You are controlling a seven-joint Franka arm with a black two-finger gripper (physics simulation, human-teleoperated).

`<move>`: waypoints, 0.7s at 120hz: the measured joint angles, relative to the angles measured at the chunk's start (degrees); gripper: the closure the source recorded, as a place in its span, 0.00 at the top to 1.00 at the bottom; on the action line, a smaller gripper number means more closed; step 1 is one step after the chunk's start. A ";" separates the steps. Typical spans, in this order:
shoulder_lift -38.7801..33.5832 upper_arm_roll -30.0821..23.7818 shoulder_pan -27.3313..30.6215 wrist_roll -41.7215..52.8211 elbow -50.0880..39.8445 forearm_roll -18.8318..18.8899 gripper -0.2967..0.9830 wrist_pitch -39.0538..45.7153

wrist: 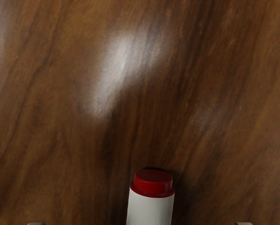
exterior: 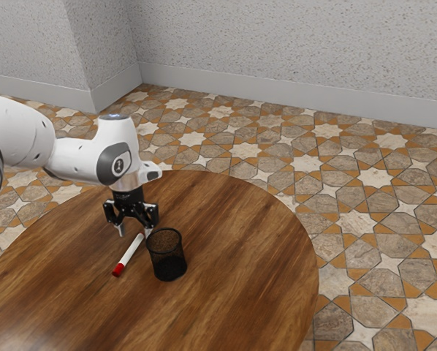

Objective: Put the marker into the pen holder.

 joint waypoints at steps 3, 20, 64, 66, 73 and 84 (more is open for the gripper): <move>0.01 0.00 0.00 0.03 0.00 -0.09 0.63 0.00; 0.36 0.00 0.00 0.18 0.00 -0.37 0.63 0.02; 0.71 0.04 0.00 0.63 0.00 -0.89 0.53 0.04; 0.69 0.05 0.00 0.65 0.00 -0.86 0.50 0.04; 0.60 0.08 -0.01 0.72 0.00 -0.82 0.44 0.04; 0.56 0.09 0.00 0.82 0.00 -0.92 0.37 0.05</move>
